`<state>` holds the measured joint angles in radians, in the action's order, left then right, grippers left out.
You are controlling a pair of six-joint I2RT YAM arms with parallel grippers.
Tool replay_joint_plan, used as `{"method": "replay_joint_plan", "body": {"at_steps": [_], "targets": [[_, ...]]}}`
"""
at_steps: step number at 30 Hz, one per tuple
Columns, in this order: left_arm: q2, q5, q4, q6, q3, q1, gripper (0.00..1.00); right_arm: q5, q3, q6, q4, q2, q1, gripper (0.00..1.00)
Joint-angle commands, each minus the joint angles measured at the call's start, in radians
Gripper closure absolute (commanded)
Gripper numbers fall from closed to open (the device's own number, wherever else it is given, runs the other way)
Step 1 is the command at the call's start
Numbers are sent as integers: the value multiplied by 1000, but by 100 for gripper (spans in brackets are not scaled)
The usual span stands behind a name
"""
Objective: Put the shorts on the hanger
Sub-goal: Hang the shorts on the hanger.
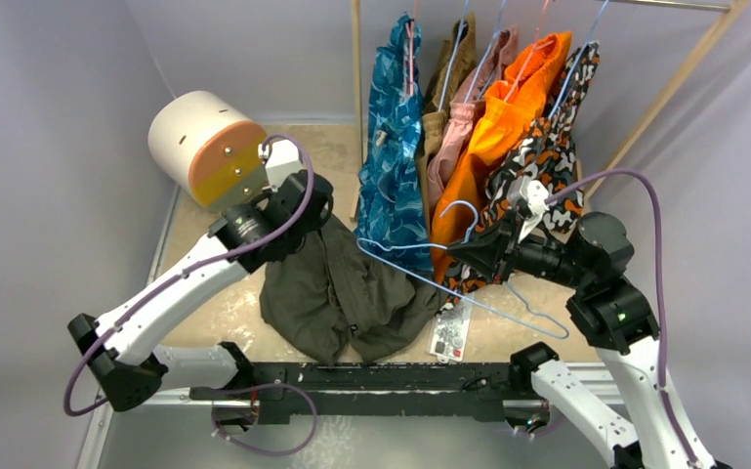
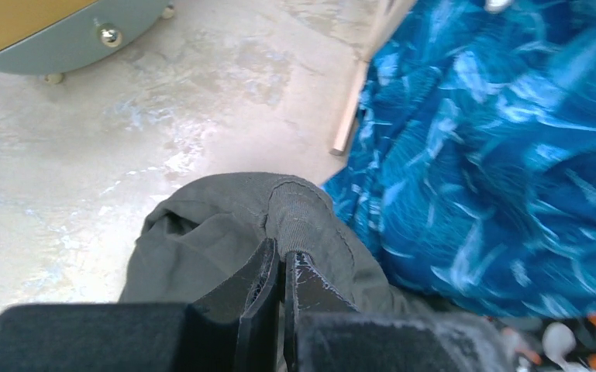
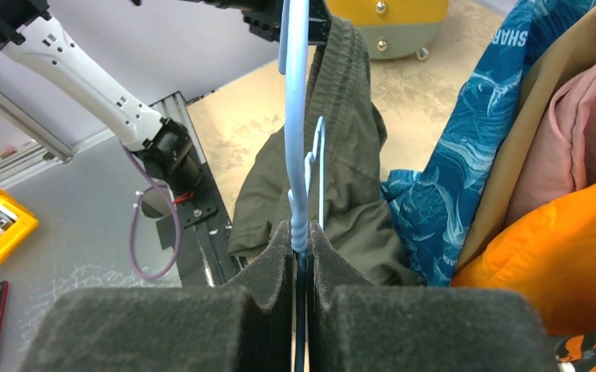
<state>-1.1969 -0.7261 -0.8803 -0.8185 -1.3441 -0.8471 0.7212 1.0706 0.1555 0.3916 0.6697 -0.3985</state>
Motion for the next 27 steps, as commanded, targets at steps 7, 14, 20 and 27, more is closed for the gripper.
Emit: {"method": "replay_joint_plan", "body": {"at_steps": [7,14,20,27], "targets": [[-43,56,72,60,-87,72,100,44,-6,13,45,58,-69,100],[-36,19,70,79,-135,74,100,7,27,-7,49,142,-163,100],[-41,-13,55,85,-130,75,100,-162,52,9,14,172,-236,100],[-36,-16,62,82,-104,80,100,-275,49,63,-58,223,-402,100]]}}
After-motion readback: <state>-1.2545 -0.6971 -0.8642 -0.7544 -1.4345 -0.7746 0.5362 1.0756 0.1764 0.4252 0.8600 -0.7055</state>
